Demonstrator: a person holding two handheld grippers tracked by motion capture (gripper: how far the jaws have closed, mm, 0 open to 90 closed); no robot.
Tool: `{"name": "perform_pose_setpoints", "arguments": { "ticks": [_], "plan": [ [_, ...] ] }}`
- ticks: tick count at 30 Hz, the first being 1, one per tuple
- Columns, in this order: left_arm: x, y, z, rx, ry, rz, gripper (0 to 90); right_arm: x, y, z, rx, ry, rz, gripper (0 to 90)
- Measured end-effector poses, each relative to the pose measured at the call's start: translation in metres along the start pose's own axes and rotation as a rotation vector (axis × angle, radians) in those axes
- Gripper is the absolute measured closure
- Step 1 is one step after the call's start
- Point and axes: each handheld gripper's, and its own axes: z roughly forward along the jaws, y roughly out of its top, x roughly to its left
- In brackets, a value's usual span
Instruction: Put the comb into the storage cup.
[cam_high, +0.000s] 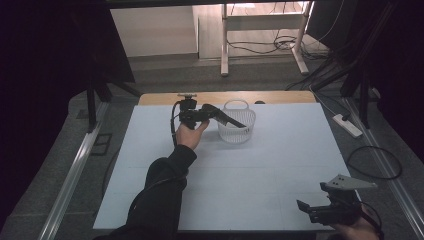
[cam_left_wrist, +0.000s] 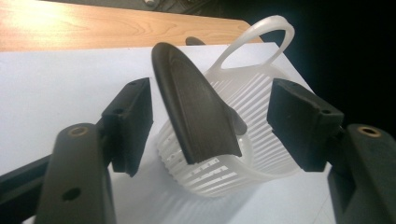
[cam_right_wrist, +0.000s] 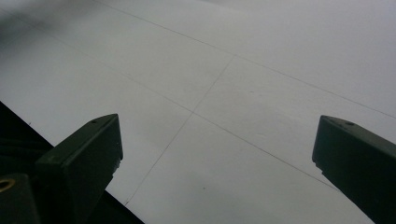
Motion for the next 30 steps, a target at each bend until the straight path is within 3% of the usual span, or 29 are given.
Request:
{"name": "perform_pose_setpoints", "arguments": {
  "ticks": [10,21,30],
  "plan": [
    [-0.004,0.004,-0.005,0.010,0.014,0.053,25.6,0.000,0.000,0.000,0.002,0.001,0.003,2.1],
    [-0.011,0.007,-0.013,0.034,0.048,0.155,18.7,0.000,0.000,0.000,0.002,0.000,0.002,2.1],
    [-0.012,0.009,-0.027,0.034,0.040,0.194,14.0,0.000,0.000,0.000,0.002,-0.002,0.000,2.1]
  ]
}}
